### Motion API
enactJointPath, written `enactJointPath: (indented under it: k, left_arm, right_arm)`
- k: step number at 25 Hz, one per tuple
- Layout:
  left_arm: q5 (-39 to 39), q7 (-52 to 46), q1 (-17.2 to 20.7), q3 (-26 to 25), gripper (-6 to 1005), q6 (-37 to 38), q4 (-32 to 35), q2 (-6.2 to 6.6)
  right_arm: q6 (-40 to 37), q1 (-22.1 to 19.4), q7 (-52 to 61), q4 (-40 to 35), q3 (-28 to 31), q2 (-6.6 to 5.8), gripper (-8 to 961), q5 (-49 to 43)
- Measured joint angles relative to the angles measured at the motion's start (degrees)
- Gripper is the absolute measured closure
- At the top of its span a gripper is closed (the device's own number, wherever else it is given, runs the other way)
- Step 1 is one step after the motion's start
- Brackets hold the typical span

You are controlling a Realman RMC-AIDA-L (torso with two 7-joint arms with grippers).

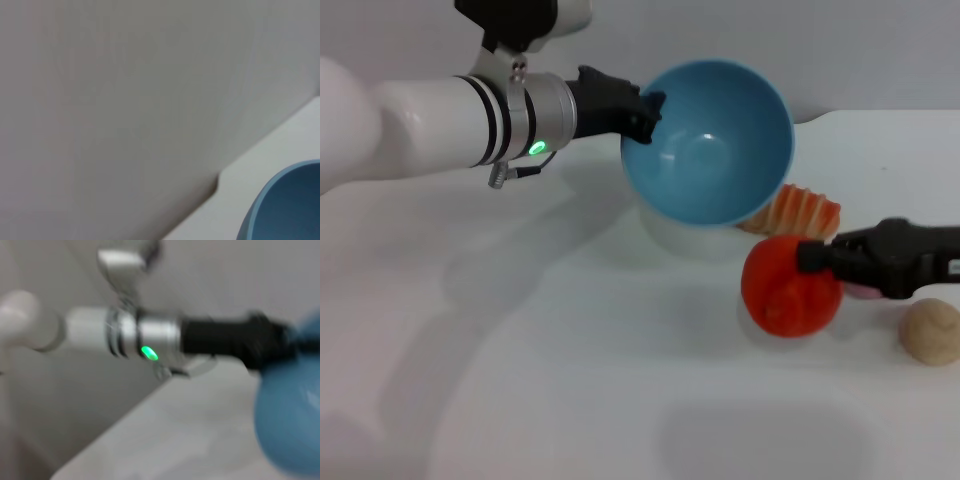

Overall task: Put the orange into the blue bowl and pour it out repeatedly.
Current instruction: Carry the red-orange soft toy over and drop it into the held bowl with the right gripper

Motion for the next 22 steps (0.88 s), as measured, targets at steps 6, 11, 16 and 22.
enactJointPath:
  k: [6,11,16,22]
  left_arm:
    - [0.86,-0.39,-1.83,-2.09,1001,11.11,1.40,0.02]
    - [6.77,-6.82,-3.16,-1.75,1000,19.37,5.02,-0.06]
    - [7.72,-8.90,-3.09,-0.12,1000,25.43,8.52,-0.26]
    - [7.47,-9.55,-2.74,0.95,999,26.88,8.90,-0.36]
  right_arm:
    - [-6.42,0.44,1.87,-6.37,2.85,-1.54,952,6.19]
    - [-6.61,1.70,3.70,-9.51,5.14,-1.74,948,7.25]
    - [-3.58,2.49,3.47,-7.66,4.77,-2.00,925,6.64]
    - [-1.40,3.16,1.26,-2.79,3.80,-2.07,897,5.34]
